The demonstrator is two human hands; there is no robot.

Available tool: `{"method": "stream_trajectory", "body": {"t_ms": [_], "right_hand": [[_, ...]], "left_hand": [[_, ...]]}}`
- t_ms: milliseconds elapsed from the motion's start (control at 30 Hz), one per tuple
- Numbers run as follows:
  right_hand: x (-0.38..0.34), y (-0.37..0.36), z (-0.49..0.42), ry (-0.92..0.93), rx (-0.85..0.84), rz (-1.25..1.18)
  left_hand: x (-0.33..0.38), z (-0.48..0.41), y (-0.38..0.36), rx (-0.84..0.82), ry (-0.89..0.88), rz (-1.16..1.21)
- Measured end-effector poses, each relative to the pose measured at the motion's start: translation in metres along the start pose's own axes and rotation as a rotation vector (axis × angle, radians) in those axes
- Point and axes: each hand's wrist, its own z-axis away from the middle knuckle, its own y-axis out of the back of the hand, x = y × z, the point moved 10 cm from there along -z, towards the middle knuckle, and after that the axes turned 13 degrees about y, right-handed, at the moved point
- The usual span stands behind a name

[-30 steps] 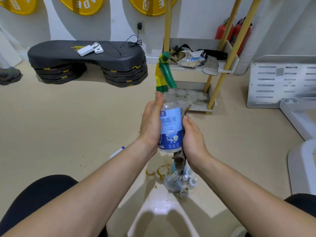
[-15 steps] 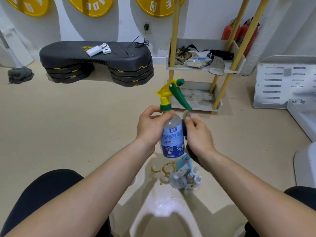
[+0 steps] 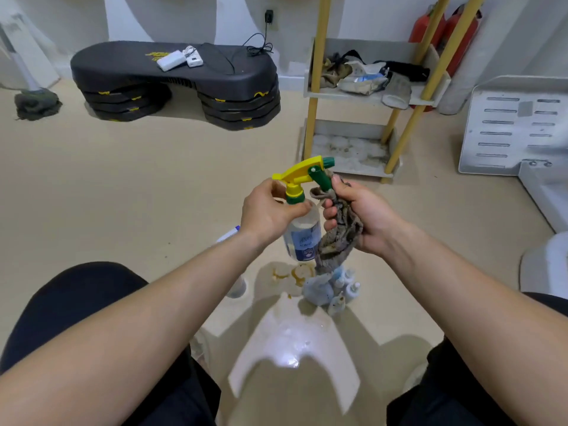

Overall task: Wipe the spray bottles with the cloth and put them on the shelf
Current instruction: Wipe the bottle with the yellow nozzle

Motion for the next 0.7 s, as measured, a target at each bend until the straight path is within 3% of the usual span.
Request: {"method": "stream_trajectory", "body": {"t_ms": [133,267,333,467,567,700], "right_hand": [[0.020,-0.003,0.004,-0.122,-0.048,-0.028],[0.042,-0.008,0.012,-0.274,-0.062,0.034],[0.052,-0.010,0.015,-0.305,-0.059,0.184],[0.070,-0.007,0.011,-0.202,-0.109,0.714],[0.099,-0.009,0.012,-0.159,-0.181,0.930],[0.158,0.002,0.011,-0.236,-0.213,1.094]], "left_hand": [[0.003,0.009,0.003,-0.205,-0.050,0.009],[0.006,0.024,0.017,-0.281,-0.142,-0.176],[-0.001,0.030,0.022,-0.290,-0.161,-0.302],[-0.037,0.040,0.024,-0.263,-0.097,-0.473],[-0.082,0.034,0.026,-0.232,-0.004,-0.572],[-0.140,0.034,0.018,-0.265,0.062,-0.781]]}}
